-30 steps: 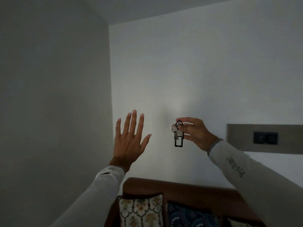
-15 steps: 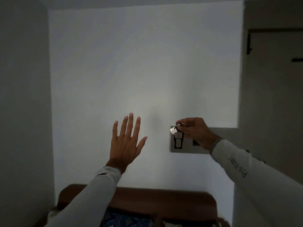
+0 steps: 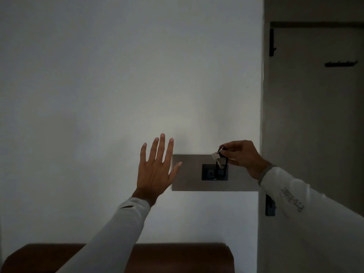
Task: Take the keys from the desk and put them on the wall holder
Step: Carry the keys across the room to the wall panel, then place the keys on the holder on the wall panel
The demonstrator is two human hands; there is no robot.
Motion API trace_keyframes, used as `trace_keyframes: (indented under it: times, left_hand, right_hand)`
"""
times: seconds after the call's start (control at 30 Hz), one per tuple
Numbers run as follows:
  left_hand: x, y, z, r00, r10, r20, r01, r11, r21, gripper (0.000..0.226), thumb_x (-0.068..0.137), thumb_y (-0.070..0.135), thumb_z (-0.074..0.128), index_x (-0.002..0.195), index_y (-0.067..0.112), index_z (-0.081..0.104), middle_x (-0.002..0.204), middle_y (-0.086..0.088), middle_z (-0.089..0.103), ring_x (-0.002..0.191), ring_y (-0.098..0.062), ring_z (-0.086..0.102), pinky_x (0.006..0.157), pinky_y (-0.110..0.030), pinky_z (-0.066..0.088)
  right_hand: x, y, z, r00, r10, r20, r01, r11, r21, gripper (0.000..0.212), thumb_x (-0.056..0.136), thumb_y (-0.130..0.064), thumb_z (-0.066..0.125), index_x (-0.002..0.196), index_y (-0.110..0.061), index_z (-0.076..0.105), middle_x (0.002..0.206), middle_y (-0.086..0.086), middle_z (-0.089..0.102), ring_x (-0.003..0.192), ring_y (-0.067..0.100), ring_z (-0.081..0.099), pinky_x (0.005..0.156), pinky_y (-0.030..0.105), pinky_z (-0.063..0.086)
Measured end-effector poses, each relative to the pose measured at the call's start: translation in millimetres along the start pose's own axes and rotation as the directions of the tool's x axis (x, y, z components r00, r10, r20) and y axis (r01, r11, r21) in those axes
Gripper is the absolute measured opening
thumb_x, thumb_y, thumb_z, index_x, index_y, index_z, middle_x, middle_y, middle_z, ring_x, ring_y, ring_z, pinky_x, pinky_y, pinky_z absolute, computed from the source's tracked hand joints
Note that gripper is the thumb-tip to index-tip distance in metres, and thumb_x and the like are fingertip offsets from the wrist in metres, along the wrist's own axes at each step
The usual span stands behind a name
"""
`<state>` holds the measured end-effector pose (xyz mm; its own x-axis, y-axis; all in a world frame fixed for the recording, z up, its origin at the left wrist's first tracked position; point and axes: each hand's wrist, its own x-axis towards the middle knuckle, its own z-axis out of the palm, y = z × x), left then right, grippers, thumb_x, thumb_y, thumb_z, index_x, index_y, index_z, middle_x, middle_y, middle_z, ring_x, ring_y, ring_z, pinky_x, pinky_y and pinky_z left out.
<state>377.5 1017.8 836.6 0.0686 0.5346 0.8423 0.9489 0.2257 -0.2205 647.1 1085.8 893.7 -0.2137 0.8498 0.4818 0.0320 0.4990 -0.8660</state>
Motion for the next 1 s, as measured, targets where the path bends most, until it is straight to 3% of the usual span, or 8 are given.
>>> trace_keyframes:
  times: [0.13,0.23,0.4,0.57,0.8,1.0]
  left_hand:
    - [35.3,27.1,61.4,1.0,0.004,-0.017,-0.005,1.0,-0.022,0.079,0.103,0.063,0.022,0.162,0.01,0.032,0.167,-0.023,0.035,0.15,-0.041,0.041,0.121,-0.063,0.034]
    - [67.0,45.4,105.0,1.0,0.003,-0.003,-0.003,0.998,-0.058,0.079,0.104,0.063,0.021,0.161,0.009,0.034,0.167,-0.024,0.036,0.149,-0.041,0.042,0.12,-0.063,0.035]
    - [116.0,66.3,171.7,1.0,0.004,-0.031,-0.007,0.997,-0.082,0.079,0.103,0.063,0.025,0.162,0.01,0.032,0.168,-0.023,0.034,0.15,-0.04,0.042,0.121,-0.063,0.034]
    - [144.7,91.8,242.3,0.998,0.041,-0.047,-0.045,0.994,-0.102,0.077,0.105,0.062,0.029,0.162,0.01,0.029,0.168,-0.023,0.033,0.15,-0.04,0.042,0.121,-0.063,0.033]
    - [162.4,112.8,307.8,0.998,0.062,-0.024,-0.063,0.997,-0.046,0.075,0.106,0.058,0.034,0.16,0.005,0.035,0.166,-0.024,0.036,0.15,-0.041,0.042,0.117,-0.064,0.04]
    - [167.9,121.8,329.5,0.998,0.059,-0.011,-0.059,0.998,-0.02,0.074,0.105,0.055,0.042,0.158,0.003,0.038,0.165,-0.024,0.037,0.149,-0.041,0.042,0.115,-0.063,0.043]
  right_hand:
    - [49.8,36.9,-18.2,1.0,0.01,0.012,-0.01,1.0,-0.025,0.025,0.084,0.001,0.069,0.109,0.006,0.07,0.098,0.018,0.071,0.076,0.012,0.069,0.057,0.015,0.058]
    - [95.4,62.1,-30.6,1.0,0.015,-0.007,-0.015,0.999,-0.034,0.023,0.085,-0.001,0.069,0.107,0.005,0.07,0.098,0.016,0.072,0.084,0.018,0.068,0.062,0.017,0.06]
    - [162.5,112.0,-35.2,0.993,-0.015,-0.117,0.006,0.997,-0.078,0.016,0.086,-0.001,0.066,0.101,0.002,0.073,0.105,0.023,0.073,0.091,0.025,0.069,0.08,0.039,0.06]
    - [218.2,162.4,-35.5,0.99,-0.047,-0.135,0.023,0.985,-0.169,0.013,0.085,-0.001,0.067,0.095,0.0,0.075,0.098,0.025,0.075,0.089,0.035,0.073,0.083,0.047,0.061]
    - [274.2,214.5,-38.9,0.983,-0.145,-0.116,0.112,0.961,-0.252,0.014,0.082,0.004,0.066,0.094,0.001,0.074,0.094,0.017,0.075,0.087,0.029,0.07,0.08,0.039,0.06]
    - [291.0,248.4,-43.7,0.983,-0.151,-0.103,0.126,0.969,-0.214,0.015,0.084,0.007,0.064,0.095,0.005,0.073,0.097,0.025,0.075,0.088,0.032,0.071,0.081,0.039,0.059]
